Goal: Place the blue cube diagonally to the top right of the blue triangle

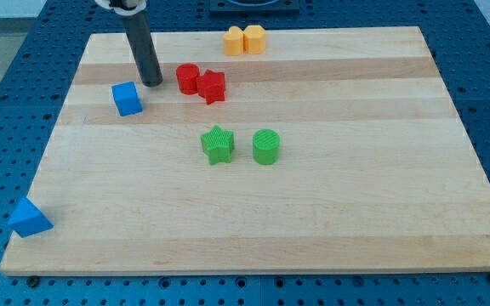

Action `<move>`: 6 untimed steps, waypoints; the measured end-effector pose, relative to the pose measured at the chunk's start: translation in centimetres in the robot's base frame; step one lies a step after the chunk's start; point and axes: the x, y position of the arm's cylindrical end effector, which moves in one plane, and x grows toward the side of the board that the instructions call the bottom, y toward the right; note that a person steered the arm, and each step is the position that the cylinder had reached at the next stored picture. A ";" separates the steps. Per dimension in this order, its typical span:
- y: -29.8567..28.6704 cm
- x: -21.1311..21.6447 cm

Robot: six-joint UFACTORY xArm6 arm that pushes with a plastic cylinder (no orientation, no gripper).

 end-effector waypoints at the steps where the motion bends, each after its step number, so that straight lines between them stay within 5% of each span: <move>1: -1.7 0.9; 3: -1.5 11.5; 6: -6.1 9.5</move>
